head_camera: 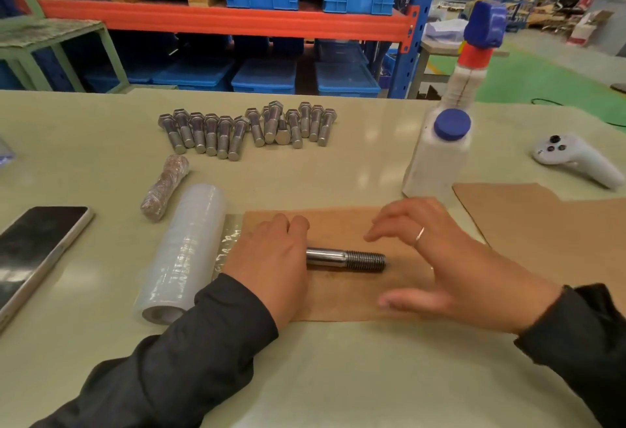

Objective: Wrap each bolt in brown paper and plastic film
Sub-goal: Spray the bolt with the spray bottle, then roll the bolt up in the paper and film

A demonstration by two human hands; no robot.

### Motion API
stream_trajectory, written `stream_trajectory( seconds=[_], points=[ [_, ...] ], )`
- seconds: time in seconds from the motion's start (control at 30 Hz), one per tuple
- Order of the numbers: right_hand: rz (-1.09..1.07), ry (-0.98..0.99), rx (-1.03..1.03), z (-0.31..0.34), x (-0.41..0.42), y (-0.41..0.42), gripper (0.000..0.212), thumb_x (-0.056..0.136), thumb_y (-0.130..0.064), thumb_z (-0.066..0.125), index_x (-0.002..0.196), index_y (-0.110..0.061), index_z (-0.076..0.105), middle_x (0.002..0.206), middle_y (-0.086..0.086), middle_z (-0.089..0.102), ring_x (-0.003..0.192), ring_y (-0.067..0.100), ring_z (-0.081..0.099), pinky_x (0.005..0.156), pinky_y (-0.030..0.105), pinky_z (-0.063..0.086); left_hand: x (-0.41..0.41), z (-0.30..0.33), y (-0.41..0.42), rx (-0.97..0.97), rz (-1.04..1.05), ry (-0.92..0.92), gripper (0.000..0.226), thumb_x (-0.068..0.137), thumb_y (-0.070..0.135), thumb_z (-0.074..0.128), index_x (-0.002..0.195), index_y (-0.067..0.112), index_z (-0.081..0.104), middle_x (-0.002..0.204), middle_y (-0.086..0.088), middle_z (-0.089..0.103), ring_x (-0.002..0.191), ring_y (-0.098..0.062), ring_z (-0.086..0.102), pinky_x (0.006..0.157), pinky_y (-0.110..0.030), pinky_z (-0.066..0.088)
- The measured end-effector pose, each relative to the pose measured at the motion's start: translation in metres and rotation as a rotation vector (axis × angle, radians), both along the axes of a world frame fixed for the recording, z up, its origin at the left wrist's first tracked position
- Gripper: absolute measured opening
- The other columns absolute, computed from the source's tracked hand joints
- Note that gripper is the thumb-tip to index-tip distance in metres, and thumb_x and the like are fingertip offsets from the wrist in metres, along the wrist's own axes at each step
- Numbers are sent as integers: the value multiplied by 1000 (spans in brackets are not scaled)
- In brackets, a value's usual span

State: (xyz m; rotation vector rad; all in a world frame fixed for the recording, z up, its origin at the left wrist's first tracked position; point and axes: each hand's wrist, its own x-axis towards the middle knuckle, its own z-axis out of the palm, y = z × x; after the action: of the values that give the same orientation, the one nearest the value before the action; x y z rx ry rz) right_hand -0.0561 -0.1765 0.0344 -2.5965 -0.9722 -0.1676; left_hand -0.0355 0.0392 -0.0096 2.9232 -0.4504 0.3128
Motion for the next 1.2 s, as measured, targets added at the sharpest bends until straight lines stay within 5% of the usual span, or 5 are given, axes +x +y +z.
stream_trajectory(
  seconds=[0.17, 0.33, 0.53, 0.97, 1.2],
  points=[
    [-70, 140, -160, -24, -9, 2, 80, 67, -72, 56, 134, -39, 29, 125, -20, 19, 119, -7, 12, 98, 2, -1, -4, 4, 2, -13, -17, -5, 32, 97, 22, 34, 129, 21, 35, 117, 1, 47, 103, -17, 47, 83, -26, 39],
    [-119, 153, -153, -27, -6, 5, 72, 66, -78, 40, 127, -53, 10, 134, -13, 18, 121, -6, 8, 103, 12, 2, -4, 15, 11, 66, -123, 35, 64, 81, 68, 25, 129, 25, 34, 121, 7, 43, 109, -13, 41, 82, -22, 29],
    [-189, 84, -101, -30, -6, 5, 80, 70, -75, 36, 139, -35, 30, 135, -6, 27, 123, 2, 18, 102, 18, 7, -11, 21, 23, 170, -294, 203, 110, 47, 86, 37, 140, 31, 15, 127, 11, 33, 114, -10, 35, 92, -22, 30],
    [-214, -88, -4, -15, -11, 8, 64, 76, -69, 42, 117, -21, 57, 108, -11, 53, 103, 4, 41, 93, 24, 20, -6, 22, 18, 102, -265, 110, 38, 98, 39, 29, 134, 32, 34, 128, 10, 42, 114, -13, 47, 90, -28, 40],
    [-279, 61, 63, -6, 6, 19, 11, 88, -34, 59, 79, -27, 58, 78, -15, 59, 77, 6, 53, 79, 23, 33, -1, 22, 20, -50, -174, 143, 26, 97, 37, 37, 116, 28, 52, 111, 12, 54, 103, -13, 53, 82, -26, 41]
  ],
)
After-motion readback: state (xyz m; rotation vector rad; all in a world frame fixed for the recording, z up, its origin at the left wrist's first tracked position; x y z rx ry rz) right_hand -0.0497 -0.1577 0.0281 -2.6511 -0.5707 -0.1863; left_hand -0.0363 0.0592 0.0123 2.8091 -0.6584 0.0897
